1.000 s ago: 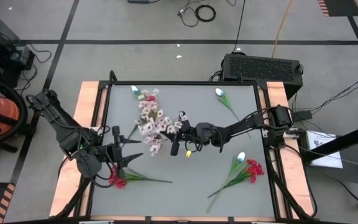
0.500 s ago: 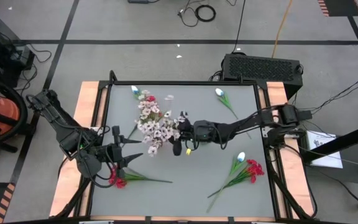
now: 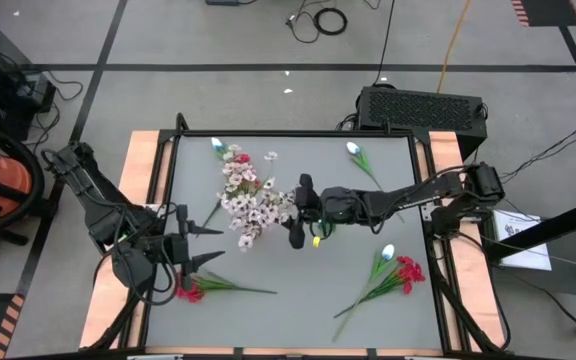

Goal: Sort flowers into vase by color
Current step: Put the white flower into the red flower vase

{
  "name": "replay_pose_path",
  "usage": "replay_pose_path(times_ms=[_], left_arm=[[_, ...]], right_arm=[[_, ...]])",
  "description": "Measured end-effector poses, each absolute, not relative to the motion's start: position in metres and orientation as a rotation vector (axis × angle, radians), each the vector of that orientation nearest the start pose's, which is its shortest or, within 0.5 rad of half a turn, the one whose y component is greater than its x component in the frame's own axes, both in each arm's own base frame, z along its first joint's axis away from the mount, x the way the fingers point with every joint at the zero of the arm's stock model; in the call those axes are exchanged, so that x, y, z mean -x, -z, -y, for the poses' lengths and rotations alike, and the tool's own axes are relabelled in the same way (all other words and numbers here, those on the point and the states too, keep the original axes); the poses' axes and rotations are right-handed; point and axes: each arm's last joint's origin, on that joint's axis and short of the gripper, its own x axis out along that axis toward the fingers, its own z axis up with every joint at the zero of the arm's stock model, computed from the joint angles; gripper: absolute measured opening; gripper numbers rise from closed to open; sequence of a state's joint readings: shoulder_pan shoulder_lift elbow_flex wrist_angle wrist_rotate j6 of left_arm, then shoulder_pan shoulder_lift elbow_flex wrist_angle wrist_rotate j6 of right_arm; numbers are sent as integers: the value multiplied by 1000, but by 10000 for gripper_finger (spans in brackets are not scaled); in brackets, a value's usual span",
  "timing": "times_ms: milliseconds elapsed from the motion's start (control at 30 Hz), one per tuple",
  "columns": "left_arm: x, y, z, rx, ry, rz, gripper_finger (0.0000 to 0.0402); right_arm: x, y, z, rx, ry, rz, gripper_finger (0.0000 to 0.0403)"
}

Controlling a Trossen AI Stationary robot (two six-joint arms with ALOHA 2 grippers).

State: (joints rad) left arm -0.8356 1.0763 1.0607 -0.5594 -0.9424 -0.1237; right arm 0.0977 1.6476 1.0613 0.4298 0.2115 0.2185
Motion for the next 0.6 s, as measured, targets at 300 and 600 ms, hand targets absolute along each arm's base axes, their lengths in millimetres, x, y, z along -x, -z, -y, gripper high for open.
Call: replay_pose_path(times_ms=[300, 600], left_arm=[[-159, -346, 141, -325, -127, -353, 212], [-159, -346, 141, -330, -128, -353, 212]], right_arm=[[-384, -244, -30, -187, 182, -139, 13], [-389, -237, -30, -201, 176, -133, 8]])
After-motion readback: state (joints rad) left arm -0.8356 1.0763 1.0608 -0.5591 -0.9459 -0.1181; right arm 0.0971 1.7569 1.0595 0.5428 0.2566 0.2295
